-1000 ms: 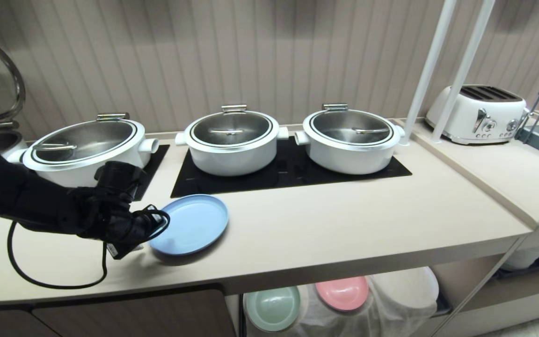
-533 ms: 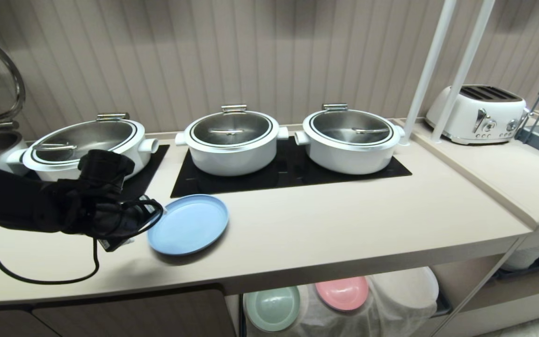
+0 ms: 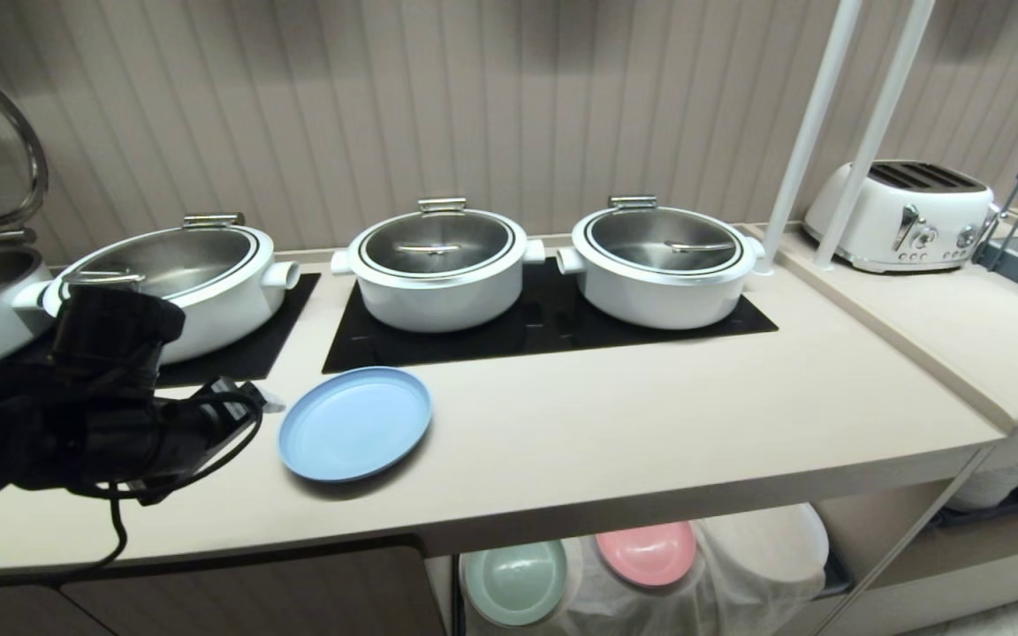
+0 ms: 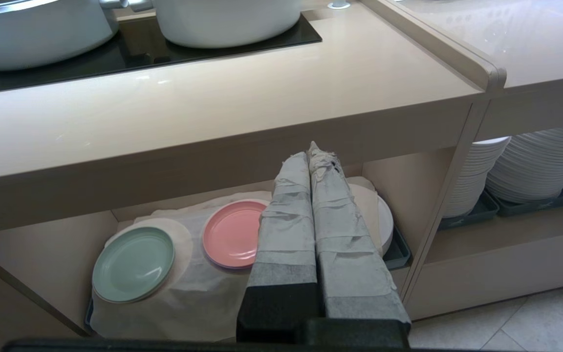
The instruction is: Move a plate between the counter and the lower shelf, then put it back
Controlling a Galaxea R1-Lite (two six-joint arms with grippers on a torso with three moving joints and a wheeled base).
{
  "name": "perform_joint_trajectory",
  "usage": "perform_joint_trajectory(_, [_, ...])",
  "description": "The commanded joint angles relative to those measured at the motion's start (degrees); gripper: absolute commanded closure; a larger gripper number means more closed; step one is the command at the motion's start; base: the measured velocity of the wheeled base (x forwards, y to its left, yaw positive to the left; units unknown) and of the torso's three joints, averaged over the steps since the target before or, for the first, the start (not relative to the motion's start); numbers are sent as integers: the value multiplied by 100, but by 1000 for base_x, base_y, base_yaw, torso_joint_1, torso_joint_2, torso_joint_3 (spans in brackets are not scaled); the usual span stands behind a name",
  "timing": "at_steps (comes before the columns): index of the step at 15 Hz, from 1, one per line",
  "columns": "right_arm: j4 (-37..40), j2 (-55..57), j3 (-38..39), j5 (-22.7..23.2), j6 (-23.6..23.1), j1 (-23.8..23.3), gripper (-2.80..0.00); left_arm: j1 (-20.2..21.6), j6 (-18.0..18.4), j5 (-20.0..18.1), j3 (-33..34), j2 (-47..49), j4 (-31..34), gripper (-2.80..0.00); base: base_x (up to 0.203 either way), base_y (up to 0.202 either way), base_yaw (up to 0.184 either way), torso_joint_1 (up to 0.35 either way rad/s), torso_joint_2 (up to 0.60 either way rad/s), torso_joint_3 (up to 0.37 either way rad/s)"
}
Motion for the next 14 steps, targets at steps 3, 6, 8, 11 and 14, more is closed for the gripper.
perform_joint_trajectory(3, [-5, 0, 0, -1, 3, 2, 0, -12, 10, -8, 674, -1120, -2, 0, 0, 0, 0, 0, 0, 0])
perform_joint_trajectory(6, [-5, 0, 0, -1, 3, 2, 0, -13, 74, -4, 1021, -1850, 10, 0, 0, 0, 0, 0, 0, 0])
perform_joint_trajectory(8, [-5, 0, 0, -1, 3, 2, 0, -13, 289, -3, 1275, -2445, 14, 0, 0, 0, 0, 0, 0, 0])
perform_joint_trajectory(11, [-5, 0, 0, -1, 3, 0, 0, -24, 464, -10, 1475, -3189, 42, 0, 0, 0, 0, 0, 0, 0])
perform_joint_trajectory(14, [-5, 0, 0, -1, 3, 0, 0, -39, 1068, -8, 1635, -3758, 98, 0, 0, 0, 0, 0, 0, 0])
